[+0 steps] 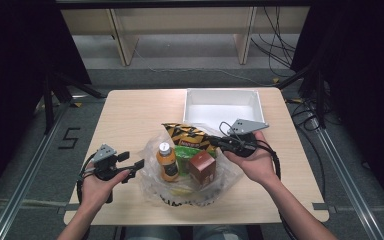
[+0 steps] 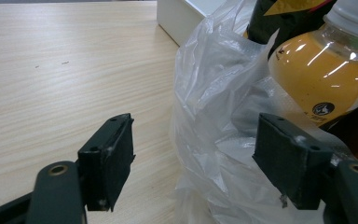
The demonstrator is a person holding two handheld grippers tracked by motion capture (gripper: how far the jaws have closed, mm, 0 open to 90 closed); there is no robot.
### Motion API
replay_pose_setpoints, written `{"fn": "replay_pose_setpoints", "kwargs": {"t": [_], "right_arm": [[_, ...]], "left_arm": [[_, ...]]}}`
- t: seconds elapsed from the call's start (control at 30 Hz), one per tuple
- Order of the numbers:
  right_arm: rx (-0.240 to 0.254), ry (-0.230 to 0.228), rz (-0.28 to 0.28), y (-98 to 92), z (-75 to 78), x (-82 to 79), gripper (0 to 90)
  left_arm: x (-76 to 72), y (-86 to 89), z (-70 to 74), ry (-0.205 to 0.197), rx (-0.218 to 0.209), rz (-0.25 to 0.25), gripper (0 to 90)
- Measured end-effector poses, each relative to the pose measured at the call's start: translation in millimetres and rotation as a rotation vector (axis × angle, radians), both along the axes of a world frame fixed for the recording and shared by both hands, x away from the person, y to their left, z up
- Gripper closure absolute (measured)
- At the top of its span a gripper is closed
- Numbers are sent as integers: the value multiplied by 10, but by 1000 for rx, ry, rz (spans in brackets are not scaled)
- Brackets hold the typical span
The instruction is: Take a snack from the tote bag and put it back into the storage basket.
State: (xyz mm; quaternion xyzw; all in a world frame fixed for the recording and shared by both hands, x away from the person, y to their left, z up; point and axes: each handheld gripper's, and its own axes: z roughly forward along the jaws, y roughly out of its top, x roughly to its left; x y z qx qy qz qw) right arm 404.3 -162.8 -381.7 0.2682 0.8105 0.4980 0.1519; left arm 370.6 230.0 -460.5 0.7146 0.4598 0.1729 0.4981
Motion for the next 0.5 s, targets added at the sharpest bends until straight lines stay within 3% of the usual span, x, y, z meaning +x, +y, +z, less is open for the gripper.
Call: {"fn": "replay_pose_setpoints", "kwargs": {"t": [0.07,0.17,0.27,0.37,0.47,0.5], "right_arm": [[-15,-39,8,-8,5,2,900],[2,-23,-5,-8,8,-28,900],[23,-66,-4,-26,7,-4,900],[24,-76,-7,-33,14,-12,900],[42,-57,3,-32,22,-20,900],[34,-83,1,-43,34,-17,900]], "left_arm": [[-1,-2,-4,2,4,0,277],[-3,-5,-7,4,9,-1,277],[-6,-23,-16,13,3,7,277],[-2,-24,-16,6,10,-4,278],[-1,-23,-15,6,11,-1,278],[-2,-23,-13,8,11,2,278]]}}
